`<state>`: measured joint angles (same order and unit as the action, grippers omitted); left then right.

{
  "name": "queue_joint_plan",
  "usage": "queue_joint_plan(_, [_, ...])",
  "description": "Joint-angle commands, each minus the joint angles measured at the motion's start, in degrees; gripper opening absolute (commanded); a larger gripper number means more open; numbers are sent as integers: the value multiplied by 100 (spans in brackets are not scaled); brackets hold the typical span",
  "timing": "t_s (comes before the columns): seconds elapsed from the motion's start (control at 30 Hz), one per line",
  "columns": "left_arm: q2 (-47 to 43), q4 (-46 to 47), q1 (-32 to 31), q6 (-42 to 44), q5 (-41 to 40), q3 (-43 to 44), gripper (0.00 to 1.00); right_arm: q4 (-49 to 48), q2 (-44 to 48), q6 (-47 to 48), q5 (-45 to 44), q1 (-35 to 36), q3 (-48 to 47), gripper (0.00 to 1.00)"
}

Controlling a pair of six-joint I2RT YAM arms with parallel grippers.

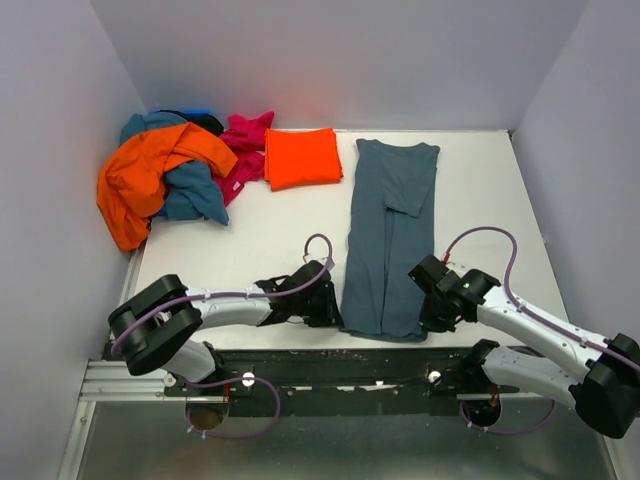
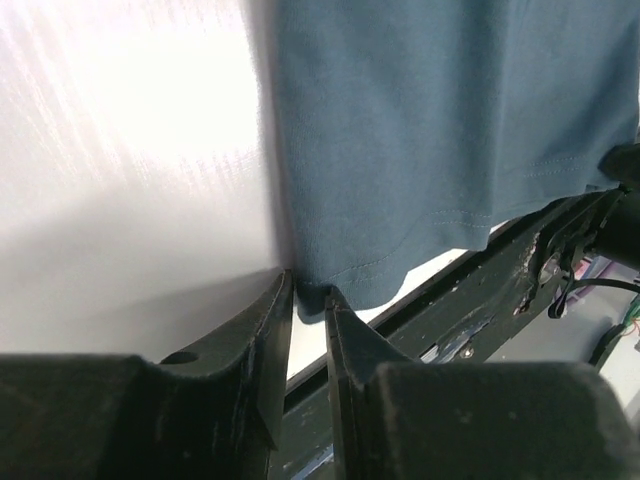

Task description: Fold and stack the t-shirts

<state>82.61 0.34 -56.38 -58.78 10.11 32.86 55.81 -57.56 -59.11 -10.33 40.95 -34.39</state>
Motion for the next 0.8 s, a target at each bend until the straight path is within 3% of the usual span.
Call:
queue_joint_plan(0.0, [10,387,-75,-282,220,-228,26,-17,148,-13,-31,36,-6,1])
queue_joint_plan(0.07, [53,493,-75,-274,193,-175,17,-70,157,-21,-13,36,11,1])
queue_joint_plan(0.13, [150,494,-75,-239,123,-79,0,-70,157,-21,-13,36,-6,1])
queue_joint_plan(0.5, [-271,-323,65,42,52,519,0,553,702,-48,-645,-87,-603,1])
queue_joint_plan(0.77, [-114,-692,741,551,492,1423,0,54,439,988,-638,-1262,-1192,1])
